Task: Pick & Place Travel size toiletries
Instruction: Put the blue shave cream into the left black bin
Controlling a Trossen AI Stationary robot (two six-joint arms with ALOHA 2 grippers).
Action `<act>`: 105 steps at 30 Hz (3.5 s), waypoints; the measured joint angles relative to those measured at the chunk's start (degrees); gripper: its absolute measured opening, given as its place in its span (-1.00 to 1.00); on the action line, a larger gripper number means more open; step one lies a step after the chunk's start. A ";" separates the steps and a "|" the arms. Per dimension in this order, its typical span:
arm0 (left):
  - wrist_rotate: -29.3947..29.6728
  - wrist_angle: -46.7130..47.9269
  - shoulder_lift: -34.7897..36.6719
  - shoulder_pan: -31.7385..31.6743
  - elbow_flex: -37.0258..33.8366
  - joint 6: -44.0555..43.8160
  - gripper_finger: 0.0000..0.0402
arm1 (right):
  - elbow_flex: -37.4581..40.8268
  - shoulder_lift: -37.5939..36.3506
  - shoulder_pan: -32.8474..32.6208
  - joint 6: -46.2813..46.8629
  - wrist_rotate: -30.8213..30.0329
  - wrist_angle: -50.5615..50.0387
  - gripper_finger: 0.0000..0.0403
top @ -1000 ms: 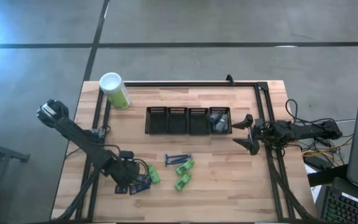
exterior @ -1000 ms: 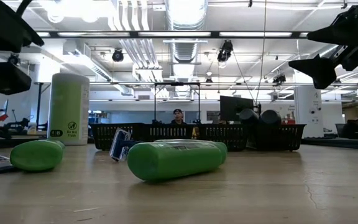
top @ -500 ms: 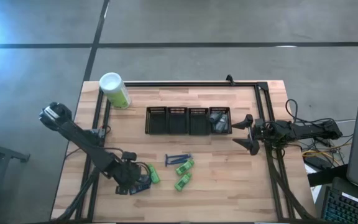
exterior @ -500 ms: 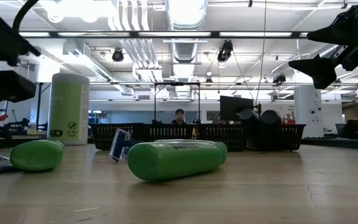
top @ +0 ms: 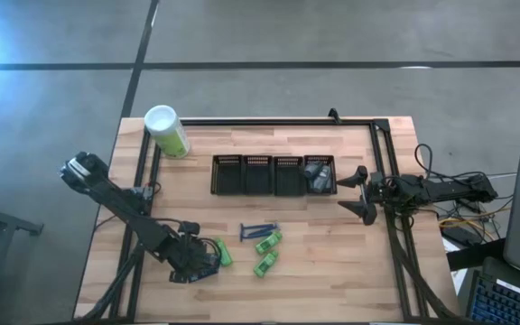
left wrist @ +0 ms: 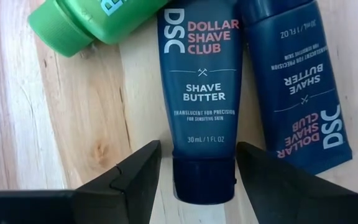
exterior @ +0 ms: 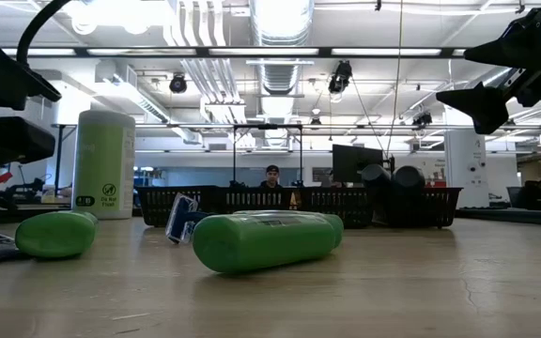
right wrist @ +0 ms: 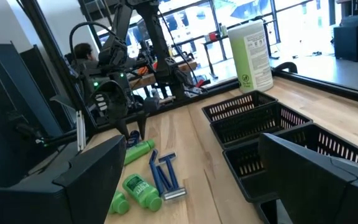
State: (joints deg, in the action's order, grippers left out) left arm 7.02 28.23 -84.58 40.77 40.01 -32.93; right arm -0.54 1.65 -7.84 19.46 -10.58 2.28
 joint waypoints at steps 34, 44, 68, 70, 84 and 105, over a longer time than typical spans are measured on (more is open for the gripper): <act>0.80 3.18 2.29 -0.06 -0.10 -0.84 -0.31 | -0.02 0.00 0.01 0.00 0.00 0.02 0.81; 2.93 9.17 9.04 -0.04 1.27 -5.58 -0.31 | -0.02 0.00 0.01 0.00 0.01 0.02 0.81; 21.83 7.79 19.87 -16.93 2.69 -24.48 -0.31 | -0.02 0.00 0.00 0.00 0.01 0.02 0.81; 22.35 7.68 19.85 -20.32 3.45 -26.00 -0.31 | -0.02 0.00 0.00 0.00 0.01 0.02 0.81; 20.83 2.77 19.92 -35.89 4.28 -36.43 -0.31 | -0.02 0.00 -0.01 0.00 0.01 0.02 0.81; 10.16 -8.40 8.16 -49.04 1.07 -39.18 -0.31 | -0.02 0.00 -0.01 0.00 0.01 0.02 0.81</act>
State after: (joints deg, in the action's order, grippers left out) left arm 17.18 19.83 -76.42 -8.27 41.08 -72.10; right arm -0.56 1.65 -7.86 19.46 -10.57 2.31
